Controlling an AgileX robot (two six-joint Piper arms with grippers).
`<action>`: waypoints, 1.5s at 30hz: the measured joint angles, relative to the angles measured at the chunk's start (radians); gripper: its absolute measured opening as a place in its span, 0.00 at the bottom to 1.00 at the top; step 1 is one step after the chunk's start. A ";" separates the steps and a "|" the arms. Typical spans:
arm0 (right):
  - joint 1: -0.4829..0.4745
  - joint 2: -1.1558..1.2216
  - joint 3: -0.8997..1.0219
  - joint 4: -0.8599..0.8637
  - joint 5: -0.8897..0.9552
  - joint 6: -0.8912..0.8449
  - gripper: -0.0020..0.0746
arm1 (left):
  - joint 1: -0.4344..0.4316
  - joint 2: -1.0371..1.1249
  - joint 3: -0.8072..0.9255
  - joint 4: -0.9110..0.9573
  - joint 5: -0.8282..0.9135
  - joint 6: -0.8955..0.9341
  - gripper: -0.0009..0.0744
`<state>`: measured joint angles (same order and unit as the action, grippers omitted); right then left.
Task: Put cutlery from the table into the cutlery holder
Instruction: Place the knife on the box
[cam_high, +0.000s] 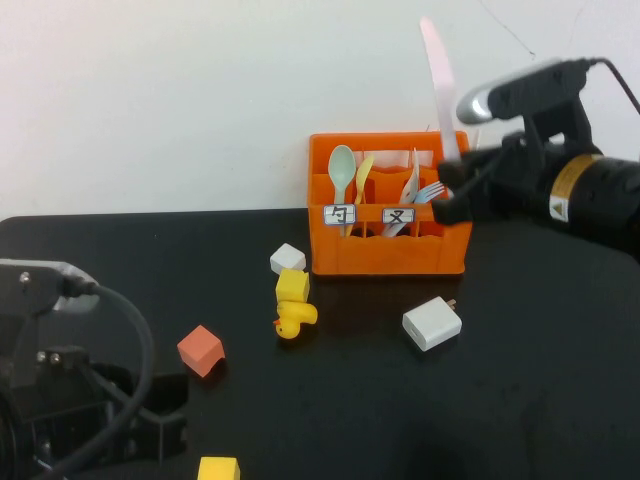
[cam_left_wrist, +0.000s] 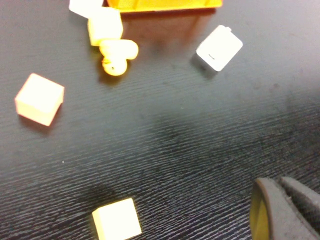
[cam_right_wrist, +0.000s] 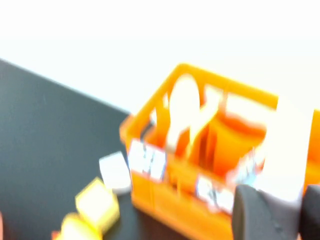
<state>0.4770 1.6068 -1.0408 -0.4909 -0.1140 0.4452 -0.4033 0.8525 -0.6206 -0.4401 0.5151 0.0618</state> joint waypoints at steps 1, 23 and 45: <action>-0.009 0.014 -0.008 0.000 -0.041 0.000 0.27 | 0.008 0.000 0.000 0.000 0.000 -0.005 0.01; -0.137 0.443 -0.312 0.112 -0.238 -0.121 0.27 | 0.017 -0.002 0.000 0.002 -0.022 -0.011 0.01; -0.137 0.484 -0.318 0.194 -0.248 -0.311 0.49 | 0.017 -0.002 0.000 0.036 -0.012 -0.002 0.01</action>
<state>0.3400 2.0904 -1.3587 -0.2965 -0.3621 0.1339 -0.3864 0.8510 -0.6206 -0.4045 0.5028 0.0600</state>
